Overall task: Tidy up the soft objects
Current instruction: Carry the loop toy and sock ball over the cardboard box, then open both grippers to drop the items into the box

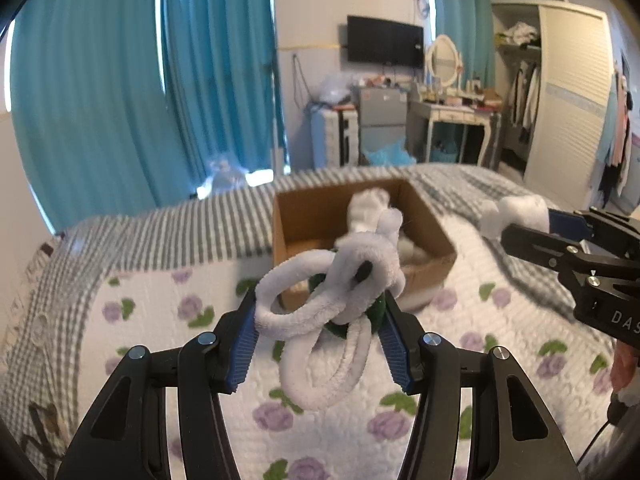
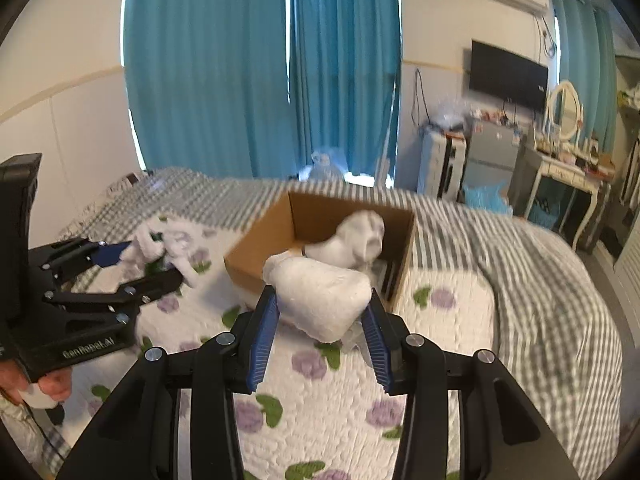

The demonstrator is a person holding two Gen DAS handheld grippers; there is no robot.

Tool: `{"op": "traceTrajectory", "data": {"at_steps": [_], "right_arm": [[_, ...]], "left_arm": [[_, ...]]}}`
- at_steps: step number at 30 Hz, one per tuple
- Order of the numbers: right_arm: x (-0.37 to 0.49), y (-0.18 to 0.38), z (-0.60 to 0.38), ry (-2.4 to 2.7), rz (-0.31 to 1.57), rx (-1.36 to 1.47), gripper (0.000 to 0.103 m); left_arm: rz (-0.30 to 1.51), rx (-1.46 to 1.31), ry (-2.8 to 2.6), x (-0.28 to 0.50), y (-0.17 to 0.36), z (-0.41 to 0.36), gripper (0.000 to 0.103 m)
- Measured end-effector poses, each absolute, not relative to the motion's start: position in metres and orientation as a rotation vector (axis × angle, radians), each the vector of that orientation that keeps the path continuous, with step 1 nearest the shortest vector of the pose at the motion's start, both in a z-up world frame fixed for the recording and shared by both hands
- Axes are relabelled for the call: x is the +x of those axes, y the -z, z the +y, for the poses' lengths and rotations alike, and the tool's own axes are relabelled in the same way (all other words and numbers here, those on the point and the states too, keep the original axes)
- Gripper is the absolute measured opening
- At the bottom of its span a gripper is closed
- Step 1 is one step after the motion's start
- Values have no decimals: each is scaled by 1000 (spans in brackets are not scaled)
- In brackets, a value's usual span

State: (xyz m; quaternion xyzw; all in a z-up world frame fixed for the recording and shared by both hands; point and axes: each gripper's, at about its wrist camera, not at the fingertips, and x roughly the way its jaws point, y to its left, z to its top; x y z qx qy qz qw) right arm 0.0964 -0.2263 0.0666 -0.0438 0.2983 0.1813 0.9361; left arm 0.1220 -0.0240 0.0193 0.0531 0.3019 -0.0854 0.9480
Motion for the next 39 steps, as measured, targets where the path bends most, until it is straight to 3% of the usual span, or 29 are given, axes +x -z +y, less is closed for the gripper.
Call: {"op": "traceTrajectory", "data": {"at_steps": [13,27,30,33,36,39], "right_arm": [[180,-120,-217,-379,523,-72,42],[308,-35,-209,-375,651,-39,42],[316,-22,-209,-378,660,-35,42],[321,-14,-214,-379,664,-25,42],[326,-11,-217,-385,683,-13,47],[325,-10,-220,-346,673,-7,71]], "left_arm": [[570,70,187,214,-43,-36,54],[657,142,187,317,30,-45,55],[653,164,203,320,35,-49,68],[669,172,235,324,40,-54,70],[688,143,241,324,42,-52,73],[680,158,199,321,40,-52,74]]}}
